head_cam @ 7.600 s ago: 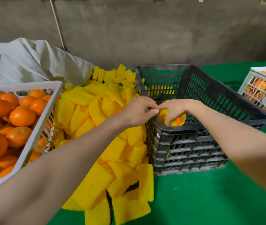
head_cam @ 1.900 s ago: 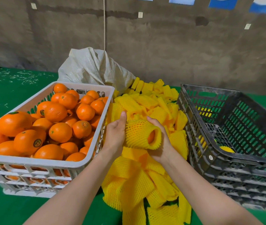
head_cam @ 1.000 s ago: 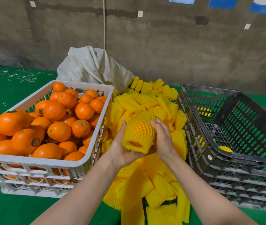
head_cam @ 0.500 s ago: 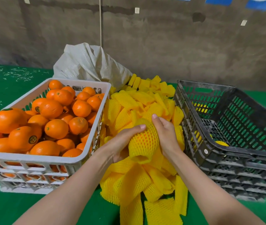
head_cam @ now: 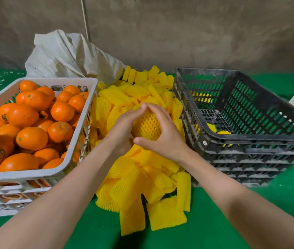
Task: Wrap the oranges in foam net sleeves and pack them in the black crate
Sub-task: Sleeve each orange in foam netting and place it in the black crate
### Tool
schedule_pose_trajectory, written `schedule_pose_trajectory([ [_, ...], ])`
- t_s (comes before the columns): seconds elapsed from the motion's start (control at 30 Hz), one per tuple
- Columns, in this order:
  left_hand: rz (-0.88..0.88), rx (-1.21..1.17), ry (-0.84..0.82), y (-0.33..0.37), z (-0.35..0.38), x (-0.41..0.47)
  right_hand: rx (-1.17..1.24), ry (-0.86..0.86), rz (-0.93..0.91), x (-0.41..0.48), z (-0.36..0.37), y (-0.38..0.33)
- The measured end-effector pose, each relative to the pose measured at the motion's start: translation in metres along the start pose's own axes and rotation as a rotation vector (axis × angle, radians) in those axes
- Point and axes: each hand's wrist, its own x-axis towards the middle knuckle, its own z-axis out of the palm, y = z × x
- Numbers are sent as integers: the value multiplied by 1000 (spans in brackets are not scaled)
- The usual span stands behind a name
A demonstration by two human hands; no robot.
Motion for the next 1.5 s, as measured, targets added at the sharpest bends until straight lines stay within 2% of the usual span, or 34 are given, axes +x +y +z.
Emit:
schedule_pose_trajectory([
  [0.17,24,-4,-9,14,40,19,-112,225,-31,6,-42,-2],
  [0.3,171,184,-34,32,87,19,-178,345,-6,16,-97,8],
  [0.37,303,279,-72,43,110,12,-242,395,99,25,-131,23],
  [0.43,409,512,-142,48,129,9,-431,355,292,36,-165,46],
  [0.47,440,655,-165,49,135,11,-567,250,391,41,-178,57],
  [0.5,460,783,-188,48,140,14,-722,66,458,45,-188,68],
  [0.57,495,972,-232,45,149,21,-959,-448,522,53,-194,90],
  [0.63,528,1079,-237,39,152,25,-1052,-890,627,54,-179,108],
  [0.67,537,1093,-222,36,151,27,-1060,-1020,695,53,-170,118],
  [0.73,540,1085,-206,32,147,29,-979,-1156,834,48,-154,130],
  [0.77,552,1084,-210,30,145,30,-879,-1126,900,45,-147,134],
  [0.83,567,1096,-231,28,143,28,-799,-1043,885,45,-140,138],
  [0.87,571,1103,-238,28,143,27,-789,-1111,879,45,-140,136],
  [0.93,578,1107,-249,27,143,23,-703,-1242,977,46,-140,130],
  [0.97,575,1105,-256,27,142,21,-678,-1254,1002,48,-138,130],
  [1.03,559,1097,-267,27,140,16,-689,-1173,990,47,-138,130],
  [1.1,504,1086,-300,28,140,12,-712,-1166,951,43,-139,128],
  [1.13,475,1080,-319,29,138,9,-740,-1215,908,42,-139,127],
  [1.2,430,1057,-359,30,134,2,-777,-1140,763,43,-139,124],
  [1.27,410,1032,-363,33,125,-8,-837,-886,539,44,-143,123],
  [1.33,414,1023,-318,35,111,-19,-911,-484,316,47,-150,124],
  [1.4,418,1019,-244,39,87,-30,-860,-90,176,50,-152,119],
  [1.5,390,995,-84,51,39,-42,-775,240,-8,52,-144,100],
])
